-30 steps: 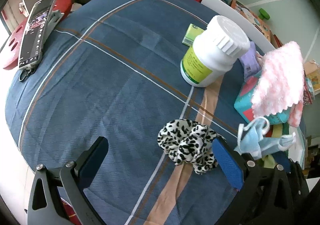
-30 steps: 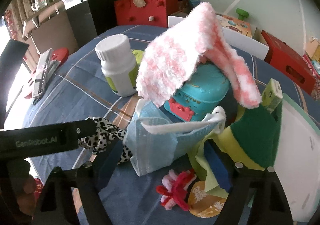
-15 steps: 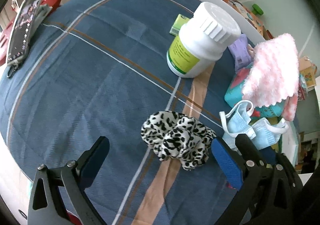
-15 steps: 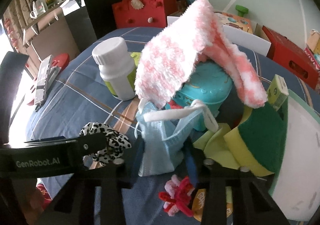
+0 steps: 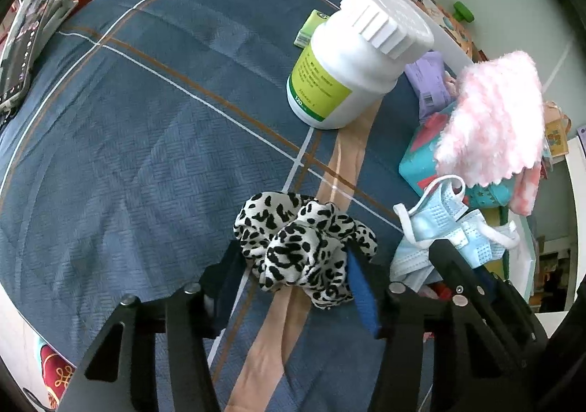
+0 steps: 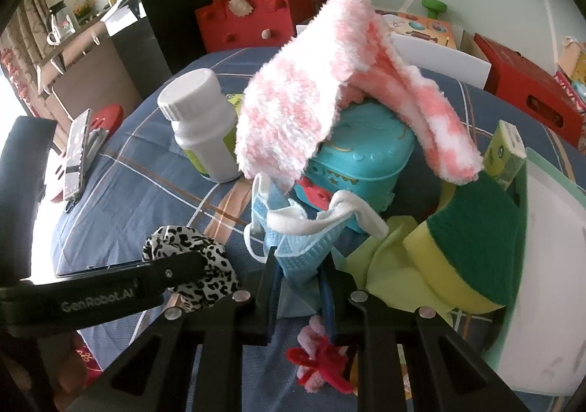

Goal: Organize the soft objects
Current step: 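Grasp the leopard scrunchie with left tool while right tool grasps the blue mask, then carry both items over the white tray and open both tools to release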

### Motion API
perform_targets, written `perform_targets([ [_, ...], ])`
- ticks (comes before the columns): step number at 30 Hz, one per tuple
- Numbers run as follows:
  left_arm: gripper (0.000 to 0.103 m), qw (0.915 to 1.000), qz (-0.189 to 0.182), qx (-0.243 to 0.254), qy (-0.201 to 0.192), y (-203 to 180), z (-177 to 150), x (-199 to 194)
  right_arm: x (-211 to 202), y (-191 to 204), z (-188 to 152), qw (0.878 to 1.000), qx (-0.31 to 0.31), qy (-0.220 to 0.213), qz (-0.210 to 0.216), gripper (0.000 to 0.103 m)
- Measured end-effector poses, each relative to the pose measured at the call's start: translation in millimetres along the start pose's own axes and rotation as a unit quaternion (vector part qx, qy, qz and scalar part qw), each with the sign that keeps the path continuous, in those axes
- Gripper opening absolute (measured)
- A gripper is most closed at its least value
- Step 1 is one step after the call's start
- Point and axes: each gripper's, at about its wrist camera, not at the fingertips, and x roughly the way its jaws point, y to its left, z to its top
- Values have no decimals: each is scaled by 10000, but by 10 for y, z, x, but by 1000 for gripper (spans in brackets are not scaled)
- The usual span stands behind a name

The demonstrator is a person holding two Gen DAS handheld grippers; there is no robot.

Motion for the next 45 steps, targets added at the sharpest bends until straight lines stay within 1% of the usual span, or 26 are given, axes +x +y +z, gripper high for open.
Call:
perform_targets([
  [6,38,10000,6,45,-32,4,33,31,-2,-2,-1,10000,9,11,3,21],
  [8,29,10000,-81,11,-25,19,37,9,-2,-4,-1,10000,14,17,5,21],
  [14,24,9998,-172,-51,-83,77,49,-70,-41,-21,-13,10000,59,-15,37,20],
  [16,24,9996,-161,-66,-239,119,45,-183,-88,-39,-10,9999,94,-57,88,17],
  [20,23,9985,-74,-75,-538,177,42,-387,-216,-34,12,9996,80,-246,136,17],
  [23,23,9980,-181,-157,-589,201,28,-462,-296,-29,22,9991,129,-348,196,17],
  [25,23,9974,-140,-147,-687,218,20,-555,-373,-21,30,9985,166,-446,259,17],
  [30,23,9948,-64,-139,-1007,233,-26,-719,-689,27,51,9946,131,-950,397,16],
  [35,23,9914,54,-150,-1302,246,-82,-888,-881,34,67,9914,153,-1223,449,16],
  [37,23,9900,87,-90,-1408,207,-89,-954,-967,-6,81,9902,181,-1319,416,16],
  [40,23,9880,112,14,-1543,106,-84,-1035,-1118,-168,93,9877,340,-1503,265,16],
  [45,24,9863,101,250,-1628,-107,-92,-1123,-1357,-500,91,9826,670,-1721,-197,16],
])
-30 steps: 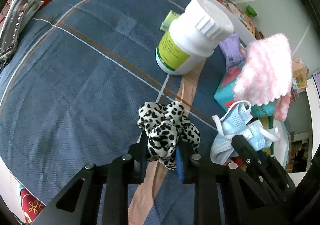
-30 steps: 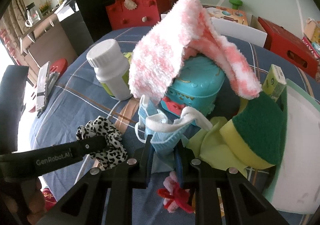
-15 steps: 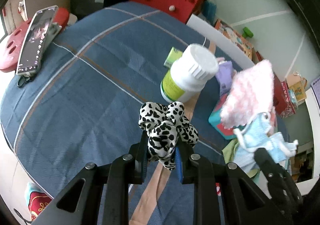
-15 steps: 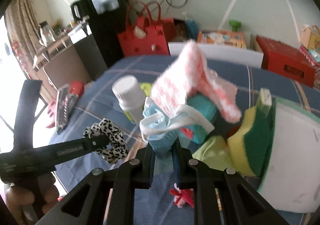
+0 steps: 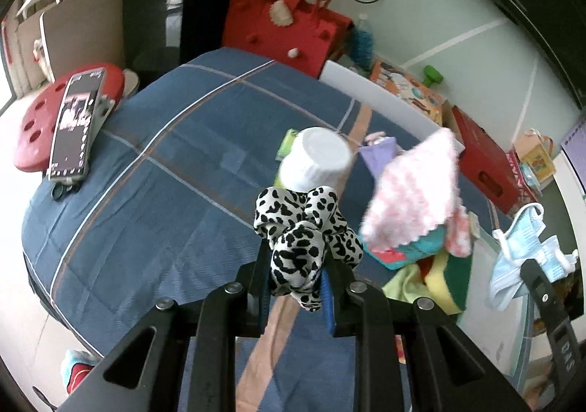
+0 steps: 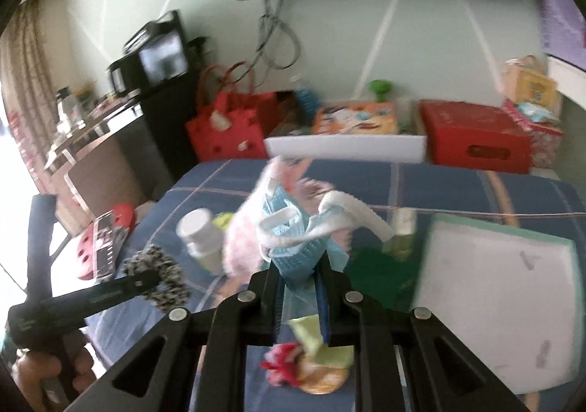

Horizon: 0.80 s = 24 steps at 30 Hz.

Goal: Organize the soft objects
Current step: 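Carry both items over the white tray and open both tools to release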

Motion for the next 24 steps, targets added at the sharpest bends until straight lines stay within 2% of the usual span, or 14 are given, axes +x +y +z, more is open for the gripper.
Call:
perform_targets([
  [7,24,9982,-93,578,-122,-456,-36,-64,-173,-590,63,9963,681,-70,-512,16],
  [12,24,9939,-300,1036,-223,-847,-150,-9,-211,-916,43,9887,875,0,-1219,16],
  [17,24,9837,-534,1718,-67,-1429,-269,117,-169,-1275,16,9825,1319,186,-1305,16],
  [24,24,9620,-1053,2509,209,-2276,-484,400,-170,-1617,-67,9703,1590,285,-1799,17],
])
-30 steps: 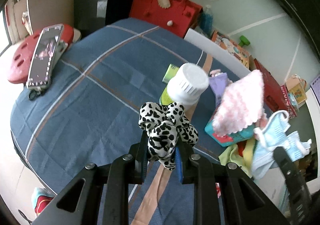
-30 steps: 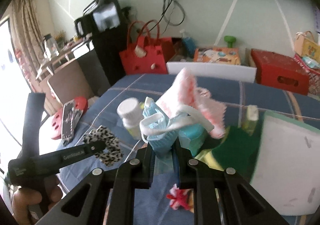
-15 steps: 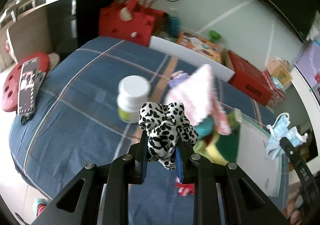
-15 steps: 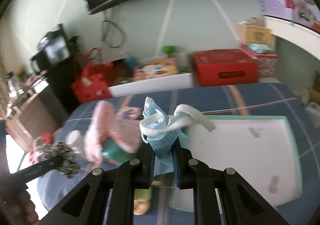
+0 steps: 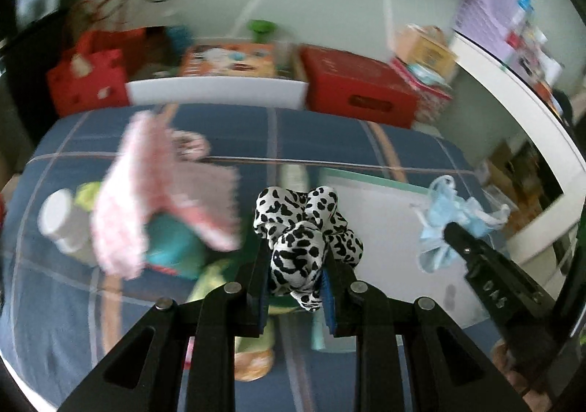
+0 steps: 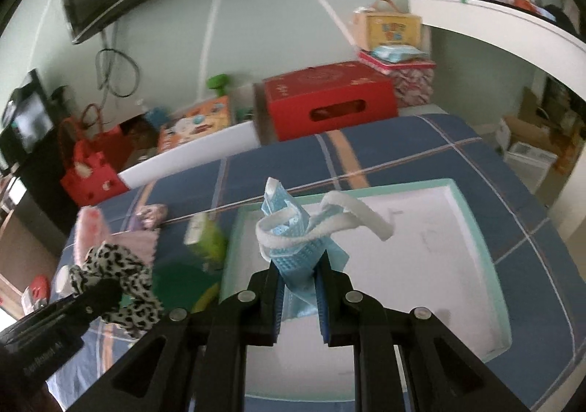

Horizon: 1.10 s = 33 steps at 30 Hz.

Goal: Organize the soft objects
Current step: 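Carry both items over the white tray and open both tools to release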

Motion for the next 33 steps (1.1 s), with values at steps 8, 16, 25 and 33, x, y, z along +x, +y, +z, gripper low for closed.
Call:
perform_targets([
  [8,25,9972,-361,609,221,-524,60,438,138,-435,32,9975,369,97,-599,17],
  [16,25,9934,-527,918,436,-809,69,960,380,-707,-5,9942,667,346,-774,17],
  [25,55,9928,-483,877,659,-800,-28,1142,476,-791,-59,9902,791,589,-985,68],
  [33,86,9979,-306,460,327,-534,51,842,405,-770,-62,9893,755,643,-1068,87],
])
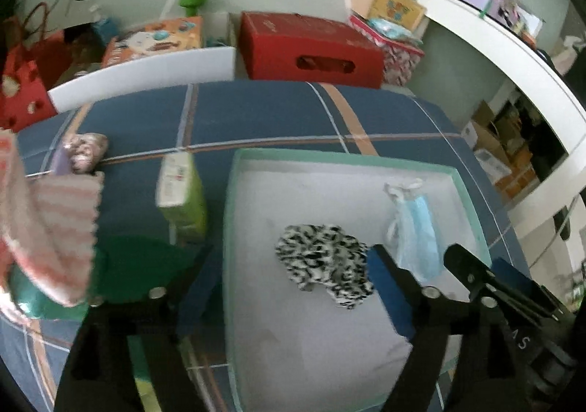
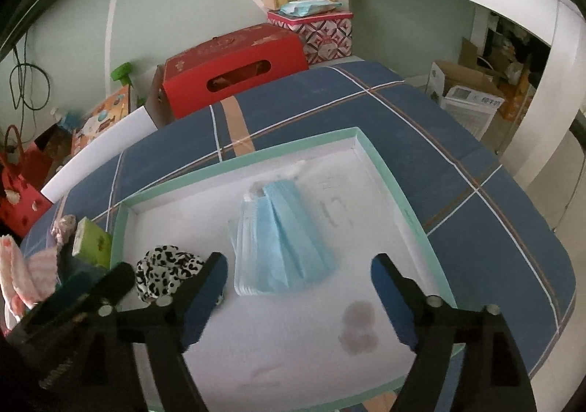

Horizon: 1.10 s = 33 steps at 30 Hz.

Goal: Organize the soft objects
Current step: 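Carry both items over the white tray and open both tools to release, then withdraw left tool from the tray toward the pink-red pipe-cleaner flower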

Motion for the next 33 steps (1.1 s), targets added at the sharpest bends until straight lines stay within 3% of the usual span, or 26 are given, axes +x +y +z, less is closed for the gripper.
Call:
perform_targets([
  [4,89,9996,40,-232,-150,156,20,-161,-59,5,0,9999,22,-45,100,103],
  [13,90,9964,355,-623,-444,496,-43,-579,-106,105,-18,9999,-121,-28,-17,103],
  [24,90,9901,837,-1021,-470,921,-272,-930,-150,326,-81,9989,-447,-16,119,103],
  [33,90,9789,1237,-1560,-465,1385,-464,-1118,-191,546,-168,9971,-738,9,200,103],
])
